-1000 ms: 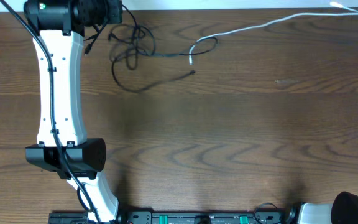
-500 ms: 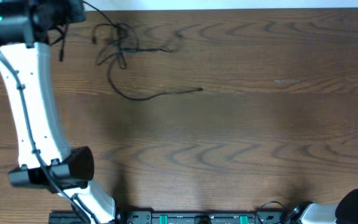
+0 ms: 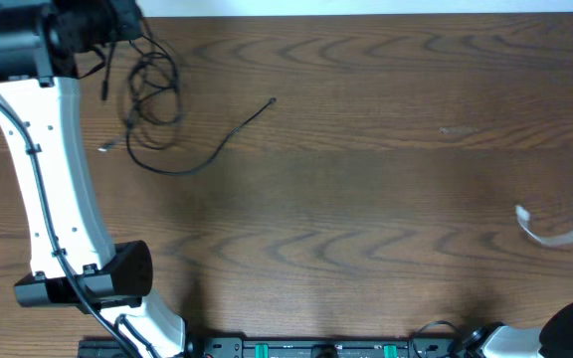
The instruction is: Untangle cables
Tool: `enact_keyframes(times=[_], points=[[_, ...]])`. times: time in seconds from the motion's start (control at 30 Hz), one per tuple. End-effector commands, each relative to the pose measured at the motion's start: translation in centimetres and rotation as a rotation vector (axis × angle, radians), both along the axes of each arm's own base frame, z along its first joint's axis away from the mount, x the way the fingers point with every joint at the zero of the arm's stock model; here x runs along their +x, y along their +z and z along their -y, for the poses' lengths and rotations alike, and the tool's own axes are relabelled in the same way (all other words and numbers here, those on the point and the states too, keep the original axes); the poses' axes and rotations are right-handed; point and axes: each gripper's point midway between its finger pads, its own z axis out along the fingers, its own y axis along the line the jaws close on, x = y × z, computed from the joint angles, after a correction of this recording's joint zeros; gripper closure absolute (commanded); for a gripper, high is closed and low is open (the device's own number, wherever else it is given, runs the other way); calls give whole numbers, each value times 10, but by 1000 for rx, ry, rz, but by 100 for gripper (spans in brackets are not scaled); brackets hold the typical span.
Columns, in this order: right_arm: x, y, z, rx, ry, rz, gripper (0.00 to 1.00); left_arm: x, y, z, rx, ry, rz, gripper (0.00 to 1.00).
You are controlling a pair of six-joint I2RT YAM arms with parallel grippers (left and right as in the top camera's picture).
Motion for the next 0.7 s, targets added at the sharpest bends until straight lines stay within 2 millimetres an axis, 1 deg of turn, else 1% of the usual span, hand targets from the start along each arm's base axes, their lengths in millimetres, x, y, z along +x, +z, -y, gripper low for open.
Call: enact_keyframes(times=[0.0, 0.07, 0.17, 0.27, 0.3, 0.4, 0.43, 0.47, 0.5, 0.53, 0.57, 0.6, 0.63, 0.67], points=[[17, -13, -1, 78, 67, 17, 99, -4, 17, 14, -11, -39, 48, 93], [25, -23, 5, 99, 72, 6, 99, -4, 17, 20, -11, -52, 48, 92], [27, -34, 17, 112, 43, -14, 99, -8, 19, 23, -12, -58, 48, 92], [30, -43, 22, 129, 38, -31, 99, -11, 25, 24, -10, -61, 62, 92], [30, -45, 23, 131, 35, -33, 99, -13, 27, 25, -9, -61, 67, 92], [25, -49, 41, 125, -14, -36, 99, -16, 31, 26, -9, -63, 78, 93], [24, -54, 47, 130, -23, -44, 97, -18, 33, 27, -13, -67, 81, 93], [24, -57, 50, 136, -26, -49, 97, -18, 34, 28, -14, -69, 83, 93], [24, -66, 53, 158, -30, -67, 93, -20, 35, 31, -15, -77, 86, 93], [26, -72, 51, 174, -20, -78, 83, -20, 36, 33, -15, -81, 87, 93], [31, -75, 45, 195, 20, -79, 64, -20, 36, 36, -15, -86, 87, 92], [35, -76, 39, 205, 54, -75, 56, -21, 36, 40, -15, -95, 87, 92], [44, -73, 25, 221, 131, -58, 51, -21, 36, 43, -15, -103, 88, 93], [48, -70, 16, 227, 177, -45, 50, -21, 36, 47, -16, -112, 88, 92]])
